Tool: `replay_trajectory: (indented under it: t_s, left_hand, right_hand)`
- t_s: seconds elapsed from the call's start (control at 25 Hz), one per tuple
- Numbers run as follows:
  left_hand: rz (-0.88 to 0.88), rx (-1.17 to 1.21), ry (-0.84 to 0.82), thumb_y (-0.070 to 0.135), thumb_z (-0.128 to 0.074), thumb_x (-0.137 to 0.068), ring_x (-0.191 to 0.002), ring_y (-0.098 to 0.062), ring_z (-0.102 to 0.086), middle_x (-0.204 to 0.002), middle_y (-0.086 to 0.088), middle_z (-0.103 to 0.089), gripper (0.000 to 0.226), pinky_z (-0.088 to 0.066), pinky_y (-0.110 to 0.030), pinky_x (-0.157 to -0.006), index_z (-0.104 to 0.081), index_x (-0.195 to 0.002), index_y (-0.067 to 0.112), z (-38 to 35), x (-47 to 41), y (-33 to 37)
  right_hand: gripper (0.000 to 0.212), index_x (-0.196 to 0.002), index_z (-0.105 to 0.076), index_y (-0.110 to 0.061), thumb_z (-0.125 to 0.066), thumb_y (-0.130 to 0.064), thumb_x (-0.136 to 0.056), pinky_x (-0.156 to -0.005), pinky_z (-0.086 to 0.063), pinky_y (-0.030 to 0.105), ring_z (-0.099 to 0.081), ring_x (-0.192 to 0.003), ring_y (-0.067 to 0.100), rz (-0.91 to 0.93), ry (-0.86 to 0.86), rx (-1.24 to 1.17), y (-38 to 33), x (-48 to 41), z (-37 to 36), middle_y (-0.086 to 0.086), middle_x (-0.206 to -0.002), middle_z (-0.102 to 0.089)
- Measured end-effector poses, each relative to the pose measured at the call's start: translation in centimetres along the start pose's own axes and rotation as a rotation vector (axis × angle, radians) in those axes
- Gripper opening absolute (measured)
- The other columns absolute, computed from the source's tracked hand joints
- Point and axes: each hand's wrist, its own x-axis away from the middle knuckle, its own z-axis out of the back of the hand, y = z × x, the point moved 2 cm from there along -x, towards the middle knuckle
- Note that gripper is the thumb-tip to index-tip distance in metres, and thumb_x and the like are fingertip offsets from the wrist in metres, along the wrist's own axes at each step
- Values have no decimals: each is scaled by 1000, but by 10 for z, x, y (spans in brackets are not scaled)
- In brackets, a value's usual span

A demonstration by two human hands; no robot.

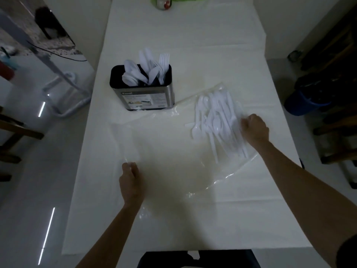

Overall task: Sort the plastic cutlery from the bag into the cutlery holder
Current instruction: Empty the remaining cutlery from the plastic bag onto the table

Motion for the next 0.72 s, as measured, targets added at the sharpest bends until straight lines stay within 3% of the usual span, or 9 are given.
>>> replay_trajectory:
  t_s: [0.2,0.32,0.44,0.56,0.72]
  left_hand:
    - [2,-198,-4,16,-39,-95,-93,-40,-60,-101,-25,-63,18,-47,-44,-78,-54,-102,8,6,-29,20]
    - [-71,-232,25,14,-39,-96,-98,-43,-59,-106,-28,-61,21,-45,-45,-81,-51,-110,4,7,-33,32]
    - [-167,-355,15,17,-39,-96,-90,-44,-60,-97,-28,-63,19,-42,-42,-73,-50,-105,4,4,-36,30]
    - [-249,-466,39,25,-35,-99,-83,-45,-62,-90,-29,-63,28,-39,-40,-66,-50,-102,1,0,-39,31]
    - [-255,-442,13,27,-32,-101,-87,-45,-61,-94,-31,-62,35,-45,-47,-72,-50,-104,-3,-5,-40,35]
  right_hand:
    - [17,-90,-53,5,-46,-11,-92,-69,-40,35,-57,-86,37,-78,-100,-219,19,34,14,23,-88,-55]
    - [21,-105,-51,-5,-53,-18,-89,-66,-43,33,-55,-75,27,-303,-212,-412,42,68,18,15,-93,-56]
    - [27,-93,-58,-11,-54,-37,-91,-63,-45,33,-57,-71,23,-390,-323,-533,54,79,18,13,-91,-60]
    - [36,-87,-61,-2,-45,-34,-95,-83,-48,43,-62,-87,34,-283,-192,-382,45,75,21,17,-89,-64]
    - [31,-83,-51,-4,-36,-25,-99,-60,-56,47,-60,-56,33,-112,67,-503,22,81,33,17,-70,-63]
